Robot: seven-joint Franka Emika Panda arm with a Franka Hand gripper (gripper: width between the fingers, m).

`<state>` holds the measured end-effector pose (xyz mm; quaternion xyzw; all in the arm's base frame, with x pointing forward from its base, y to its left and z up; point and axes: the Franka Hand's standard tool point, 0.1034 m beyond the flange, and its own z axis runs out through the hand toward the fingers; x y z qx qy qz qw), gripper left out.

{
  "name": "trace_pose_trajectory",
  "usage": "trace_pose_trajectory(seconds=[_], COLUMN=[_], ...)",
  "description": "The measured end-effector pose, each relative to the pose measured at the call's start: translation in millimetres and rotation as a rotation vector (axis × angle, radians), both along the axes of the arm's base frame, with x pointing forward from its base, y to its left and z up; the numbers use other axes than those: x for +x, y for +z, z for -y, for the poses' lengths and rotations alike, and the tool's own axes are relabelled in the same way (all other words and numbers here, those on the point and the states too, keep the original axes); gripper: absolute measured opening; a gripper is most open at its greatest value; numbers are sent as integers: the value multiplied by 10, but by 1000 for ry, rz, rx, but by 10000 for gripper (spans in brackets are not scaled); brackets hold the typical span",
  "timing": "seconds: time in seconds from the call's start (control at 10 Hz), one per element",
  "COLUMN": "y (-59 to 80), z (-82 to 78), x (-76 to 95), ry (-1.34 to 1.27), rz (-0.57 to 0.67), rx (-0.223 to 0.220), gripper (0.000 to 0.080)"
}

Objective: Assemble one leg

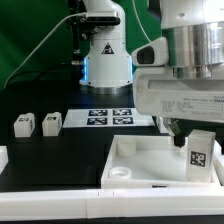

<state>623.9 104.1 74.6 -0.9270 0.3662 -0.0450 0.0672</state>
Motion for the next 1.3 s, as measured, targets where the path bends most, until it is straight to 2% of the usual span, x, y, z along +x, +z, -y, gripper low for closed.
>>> trace_pose_trajectory(seconds=[0.3, 0.4, 1.3], y=[172, 187, 165], z=[-13, -15, -13], x=[39, 44, 36], ry=[17, 18, 18], rz=[24, 27, 23], rx=[6, 7, 6], gripper=[646, 649, 649])
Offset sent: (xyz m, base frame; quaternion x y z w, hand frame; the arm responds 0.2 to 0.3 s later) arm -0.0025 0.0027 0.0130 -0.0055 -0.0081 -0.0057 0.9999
